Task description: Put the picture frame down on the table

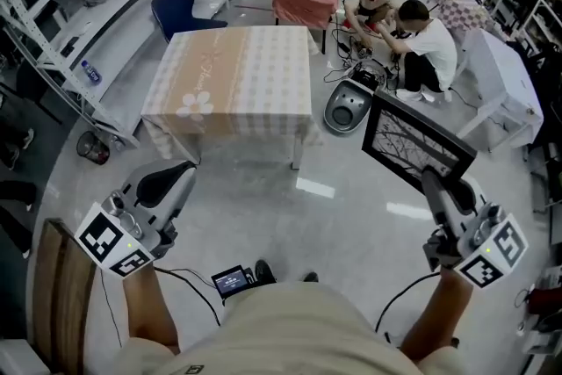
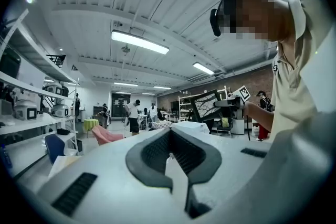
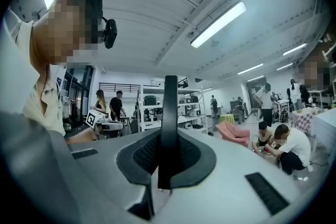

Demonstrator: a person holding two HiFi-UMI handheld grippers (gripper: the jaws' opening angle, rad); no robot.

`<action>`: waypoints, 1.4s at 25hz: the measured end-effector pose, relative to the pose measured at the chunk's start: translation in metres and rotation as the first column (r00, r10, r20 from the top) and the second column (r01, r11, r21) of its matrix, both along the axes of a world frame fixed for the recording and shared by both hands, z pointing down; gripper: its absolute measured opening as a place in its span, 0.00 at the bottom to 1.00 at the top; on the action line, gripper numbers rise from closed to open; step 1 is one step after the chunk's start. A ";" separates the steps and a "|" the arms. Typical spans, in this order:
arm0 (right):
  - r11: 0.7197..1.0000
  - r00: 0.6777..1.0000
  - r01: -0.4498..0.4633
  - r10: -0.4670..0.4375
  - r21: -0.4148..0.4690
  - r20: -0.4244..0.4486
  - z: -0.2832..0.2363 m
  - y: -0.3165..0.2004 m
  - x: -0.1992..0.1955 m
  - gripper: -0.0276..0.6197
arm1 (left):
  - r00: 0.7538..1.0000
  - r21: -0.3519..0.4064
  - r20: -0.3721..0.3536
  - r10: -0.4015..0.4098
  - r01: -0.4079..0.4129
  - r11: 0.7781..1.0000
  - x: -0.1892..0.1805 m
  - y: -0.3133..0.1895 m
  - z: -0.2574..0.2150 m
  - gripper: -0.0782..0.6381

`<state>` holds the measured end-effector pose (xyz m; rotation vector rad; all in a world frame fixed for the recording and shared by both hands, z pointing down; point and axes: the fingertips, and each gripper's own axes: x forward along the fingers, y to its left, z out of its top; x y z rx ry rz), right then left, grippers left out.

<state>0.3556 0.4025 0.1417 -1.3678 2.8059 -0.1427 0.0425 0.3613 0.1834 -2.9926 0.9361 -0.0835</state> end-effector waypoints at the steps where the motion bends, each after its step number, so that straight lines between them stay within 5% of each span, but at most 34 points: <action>1: 1.000 1.000 0.004 -0.004 0.001 0.004 0.000 0.002 0.002 0.08 | 1.000 0.000 0.003 0.002 -0.002 1.000 0.004 0.002 0.000 0.12; 18: 0.997 0.996 0.073 -0.074 0.012 0.047 -0.009 0.027 0.010 0.08 | 1.000 0.007 0.023 -0.013 0.013 1.000 0.023 0.029 -0.002 0.12; 35: 0.996 0.995 0.090 -0.090 0.000 0.041 -0.004 -0.007 -0.055 0.08 | 1.000 0.002 0.011 -0.014 0.014 1.000 -0.039 0.006 0.004 0.12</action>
